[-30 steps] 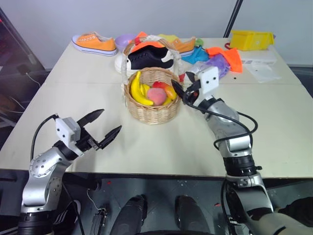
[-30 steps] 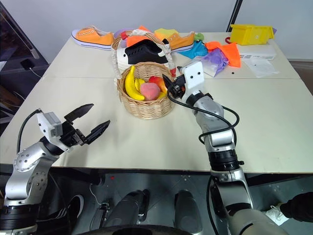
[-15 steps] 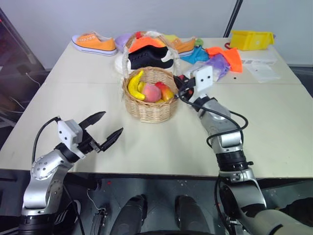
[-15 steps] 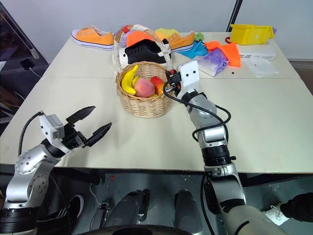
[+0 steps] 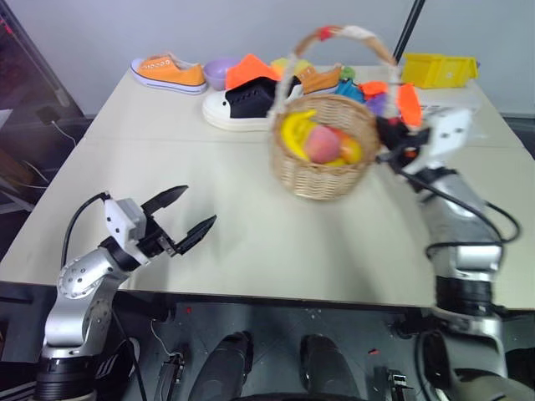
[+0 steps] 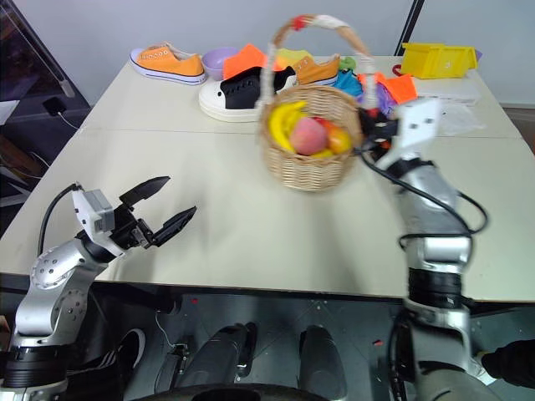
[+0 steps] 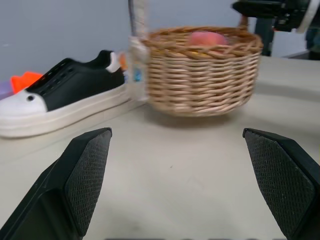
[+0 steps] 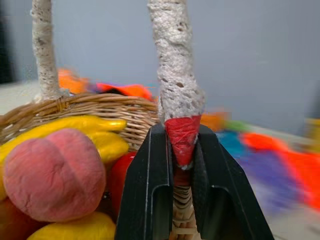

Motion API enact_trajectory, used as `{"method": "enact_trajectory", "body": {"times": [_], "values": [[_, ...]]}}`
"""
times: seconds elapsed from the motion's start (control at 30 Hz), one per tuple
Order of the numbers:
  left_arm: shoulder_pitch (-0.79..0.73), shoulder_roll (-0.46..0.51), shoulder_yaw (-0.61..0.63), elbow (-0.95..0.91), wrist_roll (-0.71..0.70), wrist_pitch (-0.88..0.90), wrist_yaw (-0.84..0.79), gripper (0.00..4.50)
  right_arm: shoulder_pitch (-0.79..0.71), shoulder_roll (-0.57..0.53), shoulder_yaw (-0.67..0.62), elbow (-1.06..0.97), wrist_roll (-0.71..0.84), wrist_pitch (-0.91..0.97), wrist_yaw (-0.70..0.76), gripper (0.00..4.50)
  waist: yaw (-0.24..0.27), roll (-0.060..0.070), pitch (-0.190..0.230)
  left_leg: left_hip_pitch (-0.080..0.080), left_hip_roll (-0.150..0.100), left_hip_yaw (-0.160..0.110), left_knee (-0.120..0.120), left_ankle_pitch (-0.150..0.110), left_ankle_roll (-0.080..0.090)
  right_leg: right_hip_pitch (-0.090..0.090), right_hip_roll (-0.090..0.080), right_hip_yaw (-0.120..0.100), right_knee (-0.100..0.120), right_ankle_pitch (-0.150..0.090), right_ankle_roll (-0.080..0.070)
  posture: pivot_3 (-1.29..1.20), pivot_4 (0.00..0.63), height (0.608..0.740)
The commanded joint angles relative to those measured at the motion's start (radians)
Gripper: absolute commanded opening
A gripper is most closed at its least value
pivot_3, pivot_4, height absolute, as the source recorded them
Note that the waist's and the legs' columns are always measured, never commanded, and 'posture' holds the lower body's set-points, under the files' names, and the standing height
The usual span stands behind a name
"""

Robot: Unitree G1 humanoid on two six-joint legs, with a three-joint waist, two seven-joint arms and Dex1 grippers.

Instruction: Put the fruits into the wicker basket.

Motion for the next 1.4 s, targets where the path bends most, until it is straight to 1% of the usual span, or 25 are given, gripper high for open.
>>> {"method": "enact_trajectory", "body": {"times": [0.03,0.13,0.23,0.37,0.47,0.57,0.73,0.8,0.87,1.0,1.03,1.13,1.23,1.37,1.4], "values": [[-0.056,-0.005,-0.029,0.03,-0.007,-0.003,-0.039,4.5,0.047,-0.057,-0.136,-0.055,0.034,-0.03,-0.012,0.01,-0.003,0.001,0.0,0.0,0.0,0.0,0.0,0.0,0.0,0.0,0.0,0.0,0.0,0.0,0.0,0.0,0.15,0.74],[-0.151,-0.023,-0.088,0.107,0.015,-0.017,-0.092,4.5,0.144,-0.096,-0.238,-0.059,0.031,-0.049,-0.021,0.01,-0.004,0.001,0.0,0.0,0.0,0.001,0.0,0.0,0.0,0.0,0.0,0.0,0.0,0.0,0.0,0.0,0.15,0.74],[-0.246,-0.05,-0.132,0.194,0.031,-0.036,-0.142,4.5,0.199,-0.11,-0.331,-0.033,0.023,-0.067,-0.07,0.01,-0.003,0.001,0.0,0.0,0.0,0.001,0.001,0.0,0.0,0.0,0.0,0.0,0.0,0.0,0.0,0.0,0.15,0.74],[-0.351,-0.094,-0.172,0.294,0.039,-0.049,-0.201,4.5,0.26,-0.07,-0.415,-0.042,0.017,-0.061,-0.176,0.01,-0.011,0.001,0.0,0.0,0.0,0.001,0.002,0.0,0.0,0.001,0.0,0.0,0.001,0.0,0.0,0.0,0.15,0.74],[-0.388,-0.115,-0.189,0.339,0.048,-0.062,-0.235,4.5,0.281,-0.034,-0.431,-0.077,0.038,-0.042,-0.231,0.01,-0.017,0.001,0.0,0.0,0.0,0.001,0.001,0.0,0.0,0.001,0.0,0.0,0.001,0.0,0.0,0.0,0.15,0.74],[-0.407,-0.122,-0.197,0.364,0.054,-0.068,-0.26,4.5,0.288,-0.007,-0.419,-0.099,0.04,-0.038,-0.265,0.01,-0.022,0.002,0.0,0.001,0.001,0.001,0.001,0.0,0.0,0.001,0.001,0.001,0.001,0.0,0.001,0.0,0.15,0.74],[-0.409,-0.107,-0.194,0.38,0.056,-0.046,-0.301,4.5,0.282,0.022,-0.381,-0.108,0.039,-0.027,-0.304,0.01,-0.016,0.002,-0.001,0.001,0.0,0.001,0.002,0.0,0.001,0.001,0.001,0.001,0.002,0.0,0.001,0.0,0.15,0.74],[-0.406,-0.105,-0.187,0.379,0.057,-0.047,-0.303,4.5,0.285,0.026,-0.376,-0.112,0.059,-0.017,-0.303,1.01,-0.014,0.002,-0.001,0.001,0.0,0.001,0.002,0.0,0.001,0.001,0.001,0.001,0.002,0.0,0.001,0.0,0.15,0.74],[-0.402,-0.104,-0.182,0.376,0.059,-0.05,-0.301,4.5,0.291,0.022,-0.372,-0.115,0.057,-0.021,-0.308,1.87,-0.013,0.002,-0.001,0.001,0.0,0.001,0.002,0.0,0.001,0.001,0.001,0.001,0.002,0.0,0.001,0.0,0.15,0.74],[-0.381,-0.102,-0.176,0.362,0.057,-0.049,-0.294,4.5,0.302,0.025,-0.368,-0.139,0.068,-0.011,-0.319,4.01,-0.013,0.002,-0.001,0.001,0.0,0.001,0.002,0.0,0.001,0.002,0.001,0.001,0.002,0.0,0.001,0.0,0.15,0.74],[-0.376,-0.102,-0.175,0.359,0.056,-0.048,-0.291,4.5,0.311,0.028,-0.363,-0.158,0.062,-0.006,-0.326,4.47,-0.013,0.002,-0.001,0.001,0.0,0.001,0.002,0.0,0.001,0.002,0.001,0.001,0.002,0.0,0.001,0.0,0.15,0.74],[-0.365,-0.101,-0.173,0.353,0.058,-0.052,-0.287,4.5,0.34,0.045,-0.36,-0.216,0.036,-0.001,-0.368,4.47,-0.013,0.002,-0.001,0.001,0.0,0.0,0.002,0.0,0.001,0.001,0.001,0.001,0.002,0.0,0.001,0.0,0.15,0.74],[-0.35,-0.097,-0.163,0.352,0.068,-0.064,-0.268,4.5,0.413,0.146,-0.358,-0.361,0.034,-0.021,-0.431,4.47,-0.012,0.002,-0.001,0.001,0.001,-0.001,0.002,0.0,0.0,0.002,0.001,0.0,0.002,0.0,0.001,0.0,0.15,0.74],[-0.329,-0.085,-0.141,0.347,0.072,-0.059,-0.231,4.5,0.551,0.268,-0.254,-0.541,-0.053,-0.057,-0.459,4.47,-0.013,0.003,-0.001,0.001,0.0,-0.001,0.001,0.0,0.0,0.001,0.001,0.001,0.002,0.0,0.001,0.0,0.15,0.74],[-0.33,-0.083,-0.129,0.35,0.076,-0.055,-0.205,4.5,0.589,0.291,-0.206,-0.573,-0.086,-0.085,-0.449,4.47,-0.014,0.003,-0.001,0.001,0.0,-0.001,0.001,0.0,0.0,0.001,0.001,0.001,0.002,0.0,0.001,0.0,0.15,0.74]]}}
